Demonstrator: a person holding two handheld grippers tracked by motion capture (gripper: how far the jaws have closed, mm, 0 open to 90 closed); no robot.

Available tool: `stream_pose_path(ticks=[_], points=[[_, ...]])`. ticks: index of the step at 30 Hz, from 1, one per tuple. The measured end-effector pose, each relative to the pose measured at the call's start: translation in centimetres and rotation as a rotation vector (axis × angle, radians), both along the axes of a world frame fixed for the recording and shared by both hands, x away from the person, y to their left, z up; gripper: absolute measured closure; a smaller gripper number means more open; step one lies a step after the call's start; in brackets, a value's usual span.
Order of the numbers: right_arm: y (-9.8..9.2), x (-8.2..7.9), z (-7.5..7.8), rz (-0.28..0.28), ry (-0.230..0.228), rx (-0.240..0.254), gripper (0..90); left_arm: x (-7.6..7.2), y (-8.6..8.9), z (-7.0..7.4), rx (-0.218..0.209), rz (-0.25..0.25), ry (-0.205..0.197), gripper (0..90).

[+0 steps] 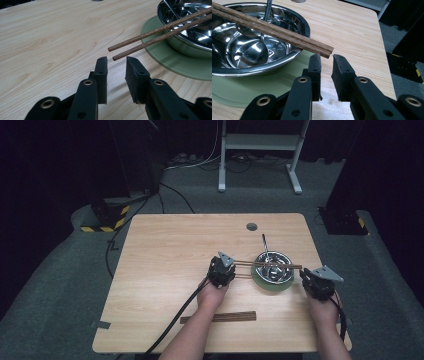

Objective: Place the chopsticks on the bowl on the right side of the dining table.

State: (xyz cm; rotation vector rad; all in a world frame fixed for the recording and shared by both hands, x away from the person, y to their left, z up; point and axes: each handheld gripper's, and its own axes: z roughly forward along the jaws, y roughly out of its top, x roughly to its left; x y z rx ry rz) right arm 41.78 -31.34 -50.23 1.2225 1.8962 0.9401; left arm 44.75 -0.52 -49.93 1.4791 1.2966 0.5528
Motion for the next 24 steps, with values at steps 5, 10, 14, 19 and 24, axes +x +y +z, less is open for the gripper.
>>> stream_pose_path(ticks=[5,10,14,19,24], points=[[-0.02,0.24,-0.13,-0.007,0.003,0.002,76.7,-0.04,0.06,0.07,0.022,-0.002,-0.009,75.5],[0.14,0.41,-0.24,-0.009,0.000,-0.004,77.2,0.13,-0.10,-0.03,-0.010,0.015,-0.007,78.8],[0.09,0.54,-0.30,-0.012,-0.005,-0.010,78.5,0.33,0.08,-0.19,0.008,0.011,0.004,79.9],[0.19,0.78,-0.29,-0.016,0.000,-0.028,78.8,0.42,0.03,-0.33,0.012,0.014,0.002,80.5],[0.44,0.87,-0.30,-0.012,-0.009,-0.046,78.8,0.33,-0.07,-0.35,0.014,0.009,-0.001,81.8]])
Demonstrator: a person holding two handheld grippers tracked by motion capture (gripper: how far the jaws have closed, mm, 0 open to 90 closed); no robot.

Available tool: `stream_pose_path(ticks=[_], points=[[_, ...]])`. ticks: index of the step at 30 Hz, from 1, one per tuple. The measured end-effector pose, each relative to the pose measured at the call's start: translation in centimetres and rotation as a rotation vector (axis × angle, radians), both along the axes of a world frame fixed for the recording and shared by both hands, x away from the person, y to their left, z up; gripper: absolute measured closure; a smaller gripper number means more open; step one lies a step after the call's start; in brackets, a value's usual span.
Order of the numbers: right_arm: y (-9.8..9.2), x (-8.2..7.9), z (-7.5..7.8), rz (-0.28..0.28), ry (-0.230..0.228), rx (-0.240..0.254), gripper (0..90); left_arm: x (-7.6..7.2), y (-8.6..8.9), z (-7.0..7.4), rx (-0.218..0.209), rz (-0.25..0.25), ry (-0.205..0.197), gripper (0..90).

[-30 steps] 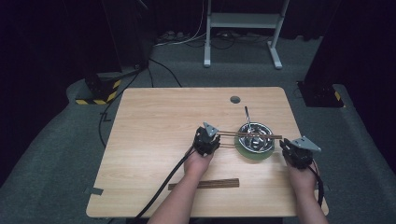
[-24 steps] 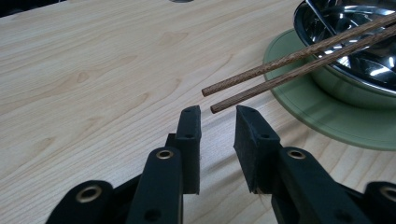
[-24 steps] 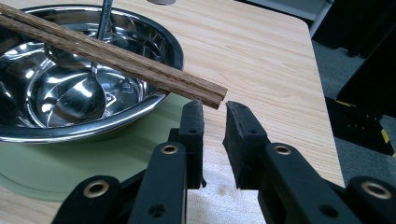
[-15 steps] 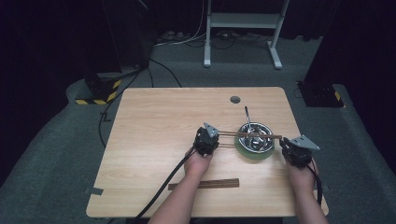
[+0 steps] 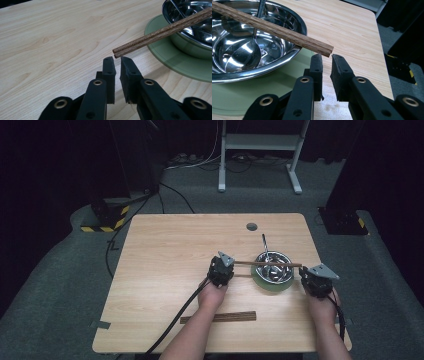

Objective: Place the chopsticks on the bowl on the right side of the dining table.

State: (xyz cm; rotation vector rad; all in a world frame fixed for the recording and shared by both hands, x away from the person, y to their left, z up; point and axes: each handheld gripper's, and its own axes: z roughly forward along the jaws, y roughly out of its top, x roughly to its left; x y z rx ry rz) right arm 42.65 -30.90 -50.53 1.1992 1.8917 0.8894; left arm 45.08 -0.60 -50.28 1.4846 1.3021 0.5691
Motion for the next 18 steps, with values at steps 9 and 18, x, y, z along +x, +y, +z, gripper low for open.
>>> stream_pose_path(ticks=[9,18], points=[[-0.06,-0.02,0.01,0.001,0.001,0.002,78.8,0.06,-0.13,-0.08,-0.006,0.004,-0.006,85.0],[-0.07,-0.02,0.00,-0.006,-0.002,0.004,78.8,0.10,-0.28,-0.03,-0.019,0.014,-0.005,85.0]])
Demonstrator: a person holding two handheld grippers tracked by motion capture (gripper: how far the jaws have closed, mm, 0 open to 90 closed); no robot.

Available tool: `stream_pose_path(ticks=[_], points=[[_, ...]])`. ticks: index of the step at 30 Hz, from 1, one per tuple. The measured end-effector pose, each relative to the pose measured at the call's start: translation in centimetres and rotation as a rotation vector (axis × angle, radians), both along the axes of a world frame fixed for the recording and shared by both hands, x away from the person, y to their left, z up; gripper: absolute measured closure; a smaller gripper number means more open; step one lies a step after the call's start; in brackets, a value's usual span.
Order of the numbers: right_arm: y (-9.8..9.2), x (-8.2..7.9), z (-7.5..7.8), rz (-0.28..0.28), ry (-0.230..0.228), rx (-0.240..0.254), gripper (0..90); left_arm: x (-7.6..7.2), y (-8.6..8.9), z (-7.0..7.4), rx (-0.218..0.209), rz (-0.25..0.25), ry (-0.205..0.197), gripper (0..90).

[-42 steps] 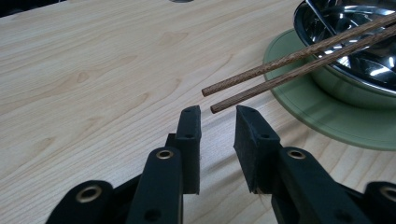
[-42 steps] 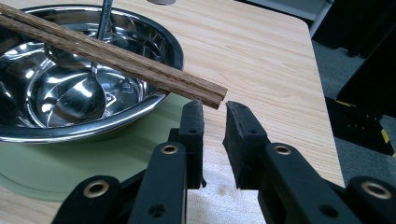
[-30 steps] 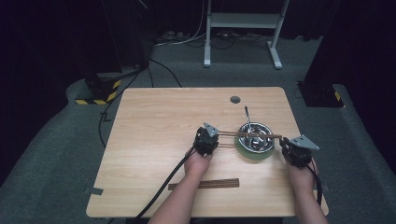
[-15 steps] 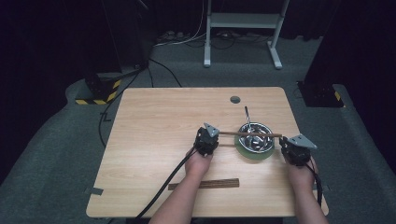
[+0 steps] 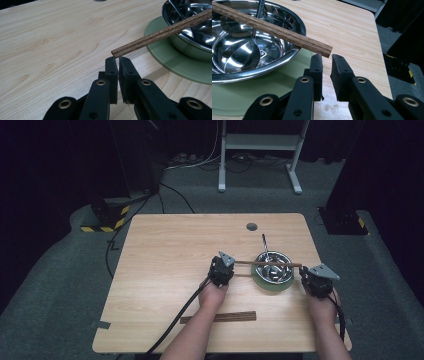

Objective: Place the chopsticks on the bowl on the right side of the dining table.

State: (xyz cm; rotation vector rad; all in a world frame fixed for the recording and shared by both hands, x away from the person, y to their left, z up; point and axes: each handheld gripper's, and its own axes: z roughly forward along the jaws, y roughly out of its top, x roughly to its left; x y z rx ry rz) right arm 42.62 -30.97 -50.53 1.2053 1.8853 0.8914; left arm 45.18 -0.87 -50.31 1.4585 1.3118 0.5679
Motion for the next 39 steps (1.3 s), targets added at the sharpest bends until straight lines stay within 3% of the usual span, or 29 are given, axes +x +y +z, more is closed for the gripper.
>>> stream_pose_path(ticks=[5,12,20,22,23,28,39], points=[[-0.03,0.06,-0.03,0.002,-0.001,-0.002,78.8,0.09,0.08,-0.13,0.007,-0.004,-0.003,84.2],[0.03,0.09,0.02,-0.001,-0.002,0.007,79.2,0.10,0.22,-0.12,0.019,0.002,0.004,73.3],[0.02,0.31,-0.02,-0.003,-0.009,-0.002,79.1,0.00,0.18,-0.10,0.024,-0.003,-0.002,71.4],[0.03,0.28,-0.03,-0.009,-0.004,0.005,79.1,-0.10,0.04,-0.12,0.017,0.000,0.003,73.5],[0.02,0.29,-0.04,-0.008,-0.006,0.002,79.1,-0.14,0.20,-0.11,0.042,-0.013,0.005,73.9],[0.10,0.28,-0.07,-0.004,-0.004,-0.004,79.0,-0.21,0.10,0.00,0.029,-0.024,-0.007,79.5],[0.13,0.22,-0.07,-0.003,-0.004,-0.009,78.9,-0.12,0.13,0.03,0.023,-0.011,-0.014,81.3]])
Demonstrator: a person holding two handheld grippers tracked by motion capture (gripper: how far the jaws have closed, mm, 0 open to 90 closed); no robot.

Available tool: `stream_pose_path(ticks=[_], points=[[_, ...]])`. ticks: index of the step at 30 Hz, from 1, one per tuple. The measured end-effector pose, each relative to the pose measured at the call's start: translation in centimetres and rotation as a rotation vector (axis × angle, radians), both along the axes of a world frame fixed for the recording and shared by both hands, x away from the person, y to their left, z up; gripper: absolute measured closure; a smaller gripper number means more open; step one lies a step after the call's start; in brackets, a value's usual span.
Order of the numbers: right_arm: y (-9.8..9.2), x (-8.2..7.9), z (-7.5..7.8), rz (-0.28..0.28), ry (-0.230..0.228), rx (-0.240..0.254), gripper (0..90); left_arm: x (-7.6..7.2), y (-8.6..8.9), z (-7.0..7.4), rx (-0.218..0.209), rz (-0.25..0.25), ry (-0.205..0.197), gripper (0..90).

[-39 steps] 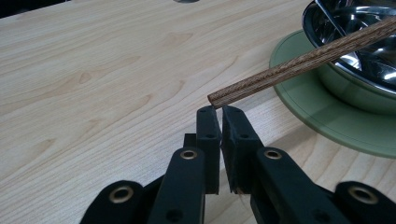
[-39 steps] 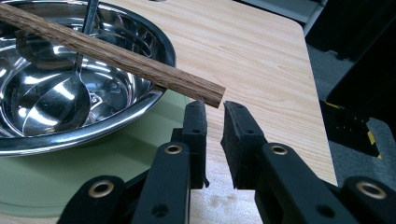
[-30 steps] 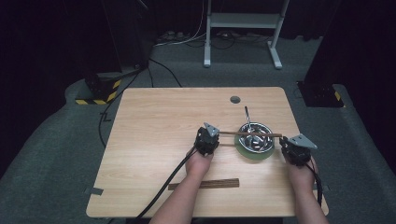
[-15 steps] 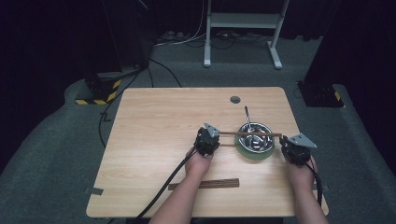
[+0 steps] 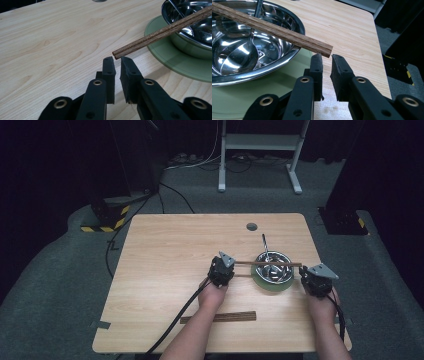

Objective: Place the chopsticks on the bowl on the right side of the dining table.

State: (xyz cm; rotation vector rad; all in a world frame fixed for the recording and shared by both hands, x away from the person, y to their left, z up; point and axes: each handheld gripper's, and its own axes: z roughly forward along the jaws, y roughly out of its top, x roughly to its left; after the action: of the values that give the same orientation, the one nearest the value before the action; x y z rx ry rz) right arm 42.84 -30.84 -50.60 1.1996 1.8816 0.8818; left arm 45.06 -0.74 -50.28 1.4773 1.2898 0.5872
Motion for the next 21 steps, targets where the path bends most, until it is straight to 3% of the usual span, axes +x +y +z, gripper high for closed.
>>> stream_pose_path(ticks=[2,5,13,18,19,21], points=[[0.06,-0.01,-0.03,-0.001,0.001,0.003,78.8,0.05,0.23,0.01,0.019,-0.010,0.010,81.2],[0.04,0.01,-0.04,-0.002,0.002,0.002,78.6,0.16,0.19,-0.05,0.005,0.004,0.012,81.0],[0.13,-0.01,-0.10,0.001,0.001,-0.010,75.3,0.16,0.36,-0.01,0.016,-0.007,0.019,77.1],[0.17,-0.11,-0.04,0.001,-0.002,-0.018,71.6,0.10,0.04,-0.17,-0.005,-0.004,0.019,73.1],[0.23,-0.17,-0.04,-0.006,0.004,-0.007,71.2,0.01,0.13,-0.15,0.014,-0.015,0.028,71.9],[0.23,-0.20,-0.06,-0.006,0.004,-0.007,70.7,-0.18,-0.03,-0.15,0.008,-0.015,0.024,70.0]])
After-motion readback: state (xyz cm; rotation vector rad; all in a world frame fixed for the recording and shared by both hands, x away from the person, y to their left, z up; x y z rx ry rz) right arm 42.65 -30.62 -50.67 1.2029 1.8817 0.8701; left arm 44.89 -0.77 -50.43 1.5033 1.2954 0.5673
